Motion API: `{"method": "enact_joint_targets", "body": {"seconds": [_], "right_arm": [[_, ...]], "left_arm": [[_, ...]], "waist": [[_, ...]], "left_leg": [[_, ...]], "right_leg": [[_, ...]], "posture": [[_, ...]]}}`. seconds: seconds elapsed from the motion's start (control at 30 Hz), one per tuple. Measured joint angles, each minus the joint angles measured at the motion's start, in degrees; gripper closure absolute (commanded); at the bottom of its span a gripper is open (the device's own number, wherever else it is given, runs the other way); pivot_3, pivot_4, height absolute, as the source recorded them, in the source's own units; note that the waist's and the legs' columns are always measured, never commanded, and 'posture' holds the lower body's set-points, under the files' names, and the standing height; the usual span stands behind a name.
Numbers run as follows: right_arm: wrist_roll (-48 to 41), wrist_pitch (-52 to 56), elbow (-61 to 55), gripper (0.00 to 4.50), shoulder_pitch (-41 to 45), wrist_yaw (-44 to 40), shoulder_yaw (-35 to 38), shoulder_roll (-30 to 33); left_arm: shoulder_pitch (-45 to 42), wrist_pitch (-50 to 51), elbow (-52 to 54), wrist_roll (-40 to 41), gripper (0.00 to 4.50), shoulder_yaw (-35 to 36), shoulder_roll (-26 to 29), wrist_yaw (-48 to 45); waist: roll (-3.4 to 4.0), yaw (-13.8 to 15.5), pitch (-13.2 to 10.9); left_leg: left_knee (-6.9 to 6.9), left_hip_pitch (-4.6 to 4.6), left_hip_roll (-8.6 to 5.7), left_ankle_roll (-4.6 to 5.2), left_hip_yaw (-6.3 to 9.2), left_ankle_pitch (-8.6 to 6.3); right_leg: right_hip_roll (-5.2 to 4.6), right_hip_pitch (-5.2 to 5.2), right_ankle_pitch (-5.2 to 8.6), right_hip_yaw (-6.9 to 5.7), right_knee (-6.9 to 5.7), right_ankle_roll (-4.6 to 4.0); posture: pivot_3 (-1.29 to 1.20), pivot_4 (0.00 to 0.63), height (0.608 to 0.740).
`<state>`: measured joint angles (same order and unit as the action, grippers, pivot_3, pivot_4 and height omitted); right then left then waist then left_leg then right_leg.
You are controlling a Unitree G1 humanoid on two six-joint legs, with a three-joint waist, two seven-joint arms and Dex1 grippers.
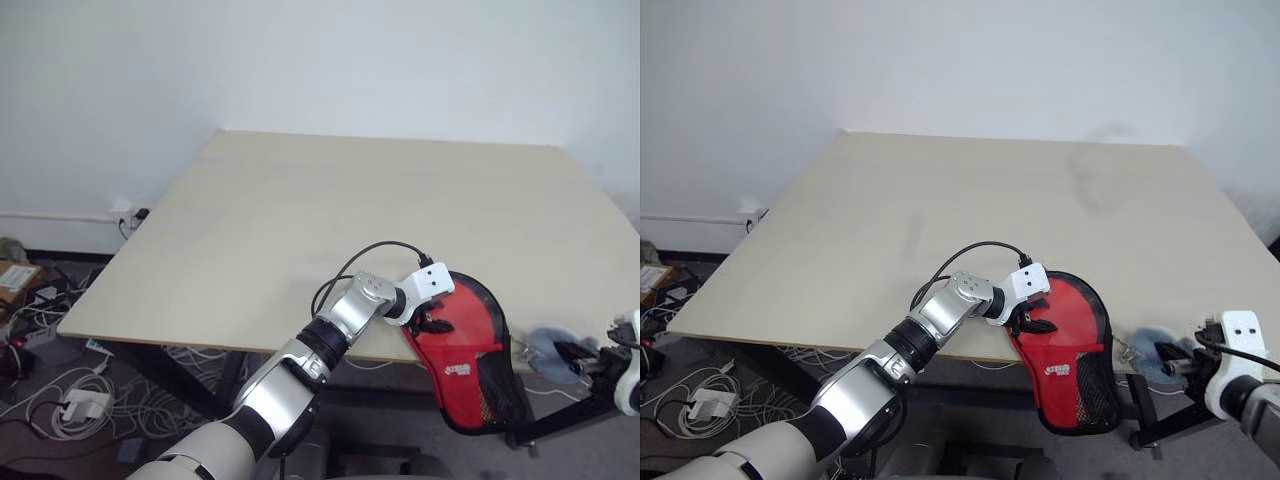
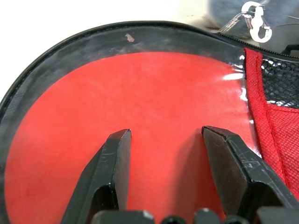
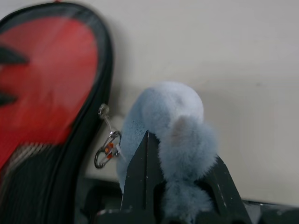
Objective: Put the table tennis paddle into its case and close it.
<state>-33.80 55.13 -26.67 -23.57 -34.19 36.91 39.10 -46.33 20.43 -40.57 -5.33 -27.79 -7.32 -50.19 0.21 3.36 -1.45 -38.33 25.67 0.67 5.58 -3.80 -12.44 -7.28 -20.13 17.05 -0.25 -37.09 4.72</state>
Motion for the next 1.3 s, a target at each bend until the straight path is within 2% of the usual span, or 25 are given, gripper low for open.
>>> {"method": "enact_joint_targets", "body": {"seconds": [0.17,0.37,0.5,0.73,1.0,1.3], "right_arm": [[0.75,-6.0,0.56,4.48,-6.16,-4.26,0.29,1.9],[8.31,-16.37,-0.73,4.49,-15.41,-7.71,-2.39,7.22],[12.48,-18.95,-0.67,4.49,-14.75,-6.36,-6.01,7.46],[17.36,-17.78,-0.32,4.49,-7.35,-2.2,-13.78,7.4],[20.12,-18.1,-1.98,4.49,-5.33,-2.48,-17.87,7.47],[20.7,-19.84,-6.39,4.5,-10.46,-5.37,-20.01,9.25]], "left_arm": [[-0.54,-0.74,-1.13,0.0,1.96,0.0,-0.27,-0.02],[-0.86,-1.03,-1.86,0.06,1.96,0.06,-0.3,-0.08],[-1.01,-1.04,-2.7,0.06,1.96,0.16,-0.28,0.05],[-1.1,-1.0,-3.27,0.11,1.96,0.92,-0.26,-2.35],[-3.2,-3.29,-6.68,-0.44,1.96,-0.53,-0.74,-2.62],[-4.1,-4.65,-8.38,-0.52,1.96,-1.29,-0.78,-1.96]], "waist": [[0.02,0.66,0.02],[0.02,2.16,0.08],[-0.48,2.13,0.36],[-1.28,-0.02,0.76],[-1.44,-1.7,0.84],[-1.51,-1.65,0.93]], "left_leg": [[-0.02,0.0,-0.03,-0.06,0.09,-0.15],[-0.17,0.0,-0.27,0.16,0.21,-0.35],[-0.29,-0.03,-0.28,0.21,0.21,-0.48],[-0.35,-0.09,-0.24,0.16,0.23,-0.5],[-0.34,-0.13,-0.14,0.07,0.28,-0.55],[-0.34,-0.14,-0.14,0.04,0.3,-0.58]], "right_leg": [[-0.03,0.21,0.0,-0.12,0.28,-0.01],[-0.43,0.48,0.1,-0.52,0.41,0.04],[-0.56,0.58,0.15,-0.59,0.47,0.04],[-0.64,0.67,0.14,-0.58,0.5,0.04],[-0.57,0.68,0.13,-0.6,0.5,0.05],[-0.6,0.69,0.14,-0.62,0.5,0.06]], "posture": [[0.0,0.0,0.715],[0.0,0.0,0.715],[0.0,0.0,0.715],[0.0,0.0,0.715],[0.0,0.0,0.715],[0.0,0.0,0.715]]}}
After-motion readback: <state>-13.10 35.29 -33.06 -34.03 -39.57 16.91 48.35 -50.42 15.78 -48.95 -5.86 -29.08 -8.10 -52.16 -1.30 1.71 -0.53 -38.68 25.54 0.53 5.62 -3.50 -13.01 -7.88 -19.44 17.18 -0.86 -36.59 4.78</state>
